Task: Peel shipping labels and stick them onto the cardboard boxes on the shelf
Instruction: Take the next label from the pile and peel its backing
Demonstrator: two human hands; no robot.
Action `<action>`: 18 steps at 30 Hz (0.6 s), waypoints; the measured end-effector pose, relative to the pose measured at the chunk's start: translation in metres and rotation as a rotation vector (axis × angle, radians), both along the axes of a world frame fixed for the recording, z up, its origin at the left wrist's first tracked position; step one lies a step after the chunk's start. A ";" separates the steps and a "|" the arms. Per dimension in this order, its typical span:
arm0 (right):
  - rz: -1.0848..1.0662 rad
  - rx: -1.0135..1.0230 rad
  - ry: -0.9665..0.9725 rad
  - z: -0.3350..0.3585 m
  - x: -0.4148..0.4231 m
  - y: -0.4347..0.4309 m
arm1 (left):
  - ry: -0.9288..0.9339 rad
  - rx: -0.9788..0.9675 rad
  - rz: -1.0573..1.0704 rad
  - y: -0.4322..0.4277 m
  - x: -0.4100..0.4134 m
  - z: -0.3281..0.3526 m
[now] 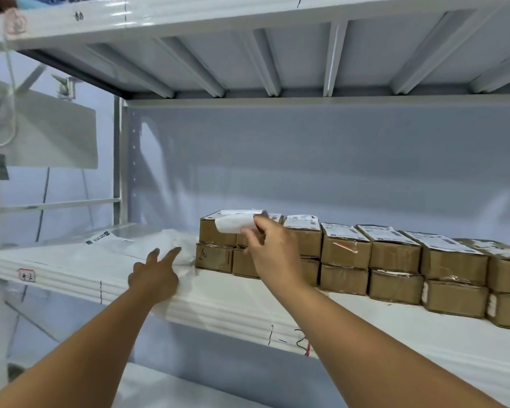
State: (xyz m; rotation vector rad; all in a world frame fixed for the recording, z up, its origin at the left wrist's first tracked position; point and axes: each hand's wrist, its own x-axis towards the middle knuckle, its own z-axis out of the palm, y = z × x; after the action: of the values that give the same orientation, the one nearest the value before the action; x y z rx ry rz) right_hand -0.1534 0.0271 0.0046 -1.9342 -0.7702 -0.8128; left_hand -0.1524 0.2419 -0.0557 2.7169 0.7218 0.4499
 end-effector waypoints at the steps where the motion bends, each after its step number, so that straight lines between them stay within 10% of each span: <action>1: -0.009 -0.010 0.006 -0.002 0.001 0.002 | 0.011 0.012 -0.005 -0.002 0.001 0.003; 5: -0.019 -0.041 0.013 -0.015 -0.001 0.010 | -0.074 0.042 0.001 -0.007 -0.002 -0.001; 9: -0.057 0.006 0.011 -0.020 -0.003 0.011 | -0.541 0.164 -0.087 -0.026 -0.010 -0.010; 13: -0.082 0.029 -0.014 -0.013 -0.012 0.004 | -0.893 -0.776 -0.297 -0.086 -0.034 0.017; 18: -0.001 -0.011 0.020 -0.008 -0.034 -0.014 | -0.819 -1.535 -0.522 -0.122 -0.052 0.051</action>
State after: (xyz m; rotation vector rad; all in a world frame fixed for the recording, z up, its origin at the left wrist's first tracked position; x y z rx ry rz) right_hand -0.1873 0.0134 -0.0034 -1.9497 -0.7633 -0.7897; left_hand -0.2040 0.1199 -0.0049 1.0222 -0.0158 0.4881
